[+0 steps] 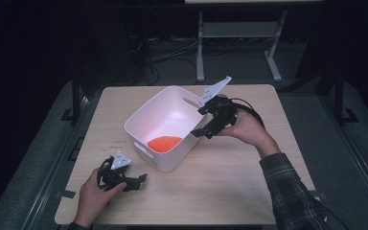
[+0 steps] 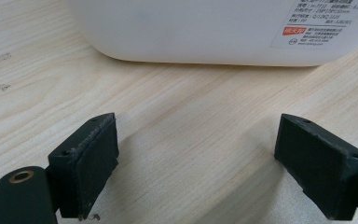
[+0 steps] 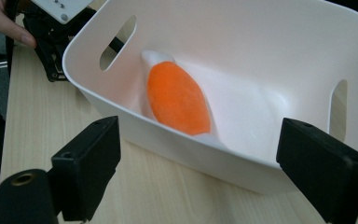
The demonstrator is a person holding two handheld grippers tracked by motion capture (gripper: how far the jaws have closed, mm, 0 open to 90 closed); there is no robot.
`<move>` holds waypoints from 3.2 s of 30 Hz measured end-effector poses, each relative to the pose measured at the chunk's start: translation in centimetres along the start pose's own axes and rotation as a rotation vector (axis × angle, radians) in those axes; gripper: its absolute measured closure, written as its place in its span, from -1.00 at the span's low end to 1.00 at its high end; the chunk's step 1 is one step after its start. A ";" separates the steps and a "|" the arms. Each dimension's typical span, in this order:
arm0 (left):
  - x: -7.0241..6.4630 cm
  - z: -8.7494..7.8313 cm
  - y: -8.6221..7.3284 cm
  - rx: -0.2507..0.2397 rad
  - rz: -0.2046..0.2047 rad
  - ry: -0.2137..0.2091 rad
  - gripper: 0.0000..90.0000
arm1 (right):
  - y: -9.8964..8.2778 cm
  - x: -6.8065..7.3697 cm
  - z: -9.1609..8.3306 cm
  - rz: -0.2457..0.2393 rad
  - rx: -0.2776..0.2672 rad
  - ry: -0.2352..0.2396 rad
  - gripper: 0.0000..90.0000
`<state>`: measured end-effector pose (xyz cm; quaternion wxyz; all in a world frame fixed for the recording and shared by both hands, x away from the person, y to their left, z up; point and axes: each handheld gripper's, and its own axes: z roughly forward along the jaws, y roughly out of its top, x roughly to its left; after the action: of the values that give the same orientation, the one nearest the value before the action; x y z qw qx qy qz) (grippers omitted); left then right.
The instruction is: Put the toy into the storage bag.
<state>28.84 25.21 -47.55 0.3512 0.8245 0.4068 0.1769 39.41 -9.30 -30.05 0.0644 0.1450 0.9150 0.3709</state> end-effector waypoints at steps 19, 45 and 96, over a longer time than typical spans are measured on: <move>0.0 0.0 0.0 0.000 0.001 0.000 -0.72 | -7.2 0.5 -0.9 0.134 -0.059 -0.078 -0.79; 0.0 0.0 0.0 0.001 0.005 0.000 -0.72 | -17.2 3.9 0.5 0.341 -0.082 -0.283 -0.87; 0.0 0.0 0.0 0.001 0.006 0.000 -0.72 | -25.9 6.9 0.1 0.535 -0.014 -0.476 -0.95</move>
<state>28.84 25.24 -47.56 0.3503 0.8258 0.4046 0.1778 27.25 -24.75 -48.29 0.1775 0.4615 0.8013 0.3368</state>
